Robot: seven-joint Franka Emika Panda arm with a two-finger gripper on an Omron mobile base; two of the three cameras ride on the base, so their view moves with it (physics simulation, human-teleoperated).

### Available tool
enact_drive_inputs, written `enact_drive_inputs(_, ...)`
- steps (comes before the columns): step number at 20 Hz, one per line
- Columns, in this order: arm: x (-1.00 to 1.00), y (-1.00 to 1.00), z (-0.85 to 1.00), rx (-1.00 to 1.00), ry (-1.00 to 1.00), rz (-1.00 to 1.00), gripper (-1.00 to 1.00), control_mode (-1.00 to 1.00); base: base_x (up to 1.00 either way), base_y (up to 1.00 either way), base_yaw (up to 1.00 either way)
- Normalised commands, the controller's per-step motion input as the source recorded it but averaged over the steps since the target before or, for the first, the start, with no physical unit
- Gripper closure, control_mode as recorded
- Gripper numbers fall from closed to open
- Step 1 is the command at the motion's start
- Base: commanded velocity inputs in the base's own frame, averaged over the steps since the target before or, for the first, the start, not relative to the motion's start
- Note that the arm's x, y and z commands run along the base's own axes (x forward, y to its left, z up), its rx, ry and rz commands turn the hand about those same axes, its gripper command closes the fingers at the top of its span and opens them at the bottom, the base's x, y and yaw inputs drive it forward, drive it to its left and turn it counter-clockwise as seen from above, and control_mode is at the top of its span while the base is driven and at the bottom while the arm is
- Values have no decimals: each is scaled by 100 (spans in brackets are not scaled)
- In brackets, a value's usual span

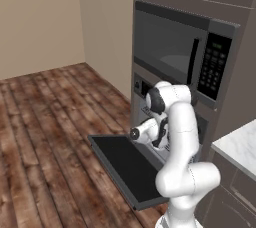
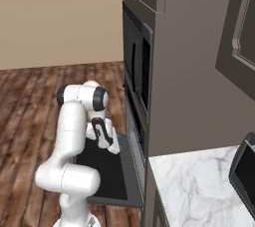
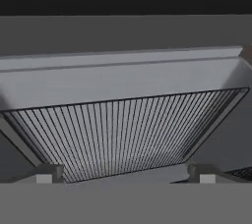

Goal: Place the fish on the top rack of the oven, and slide the tray back inside. Close the oven door.

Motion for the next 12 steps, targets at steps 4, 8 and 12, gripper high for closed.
enact_drive_inputs(4,-71,57,100,0,-37,2,-100,-100,0,0,0)
enact_drive_inputs(8,-64,46,100,0,-34,0,-100,-100,0,0,0)
enact_drive_inputs(12,-48,63,100,-1,-15,0,-100,-100,0,0,0)
